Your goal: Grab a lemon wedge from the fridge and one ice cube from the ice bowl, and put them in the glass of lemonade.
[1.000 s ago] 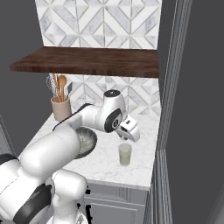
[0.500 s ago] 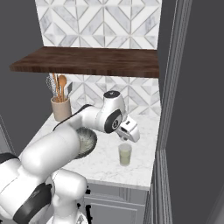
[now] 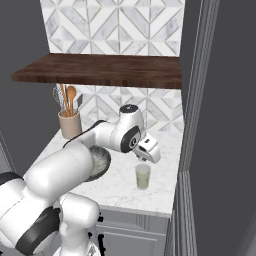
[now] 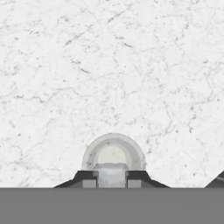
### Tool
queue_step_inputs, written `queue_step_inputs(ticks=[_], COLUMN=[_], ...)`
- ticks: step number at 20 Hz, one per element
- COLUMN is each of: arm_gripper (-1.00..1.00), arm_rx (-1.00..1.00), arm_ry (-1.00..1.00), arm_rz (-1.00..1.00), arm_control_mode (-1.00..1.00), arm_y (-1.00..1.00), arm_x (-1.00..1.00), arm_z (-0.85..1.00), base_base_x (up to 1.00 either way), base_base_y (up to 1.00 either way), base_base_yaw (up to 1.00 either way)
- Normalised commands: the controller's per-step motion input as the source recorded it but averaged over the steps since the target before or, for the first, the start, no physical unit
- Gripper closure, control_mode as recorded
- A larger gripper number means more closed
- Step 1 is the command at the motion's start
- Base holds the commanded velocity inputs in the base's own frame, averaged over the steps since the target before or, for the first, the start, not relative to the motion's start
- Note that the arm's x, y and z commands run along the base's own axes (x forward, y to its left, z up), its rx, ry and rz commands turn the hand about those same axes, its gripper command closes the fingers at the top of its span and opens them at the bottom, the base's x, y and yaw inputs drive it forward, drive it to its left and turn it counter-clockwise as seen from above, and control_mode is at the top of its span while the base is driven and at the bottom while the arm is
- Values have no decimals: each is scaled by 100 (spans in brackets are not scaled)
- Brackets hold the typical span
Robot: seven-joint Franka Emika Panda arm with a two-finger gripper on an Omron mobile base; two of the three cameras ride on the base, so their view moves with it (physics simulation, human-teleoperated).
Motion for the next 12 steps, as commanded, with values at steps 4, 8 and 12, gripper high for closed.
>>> queue_step_inputs(ticks=[4, 8, 12], arm_gripper=[100, 100, -100], arm_rx=[0, 0, 1], arm_ry=[0, 0, 0], arm_rz=[0, 0, 0], arm_control_mode=[-100, -100, -100], arm_y=[-1, 0, 0], arm_x=[0, 0, 0], arm_z=[-1, -4, -7], base_base_x=[0, 0, 0], base_base_y=[0, 0, 0], base_base_yaw=[0, 0, 0])
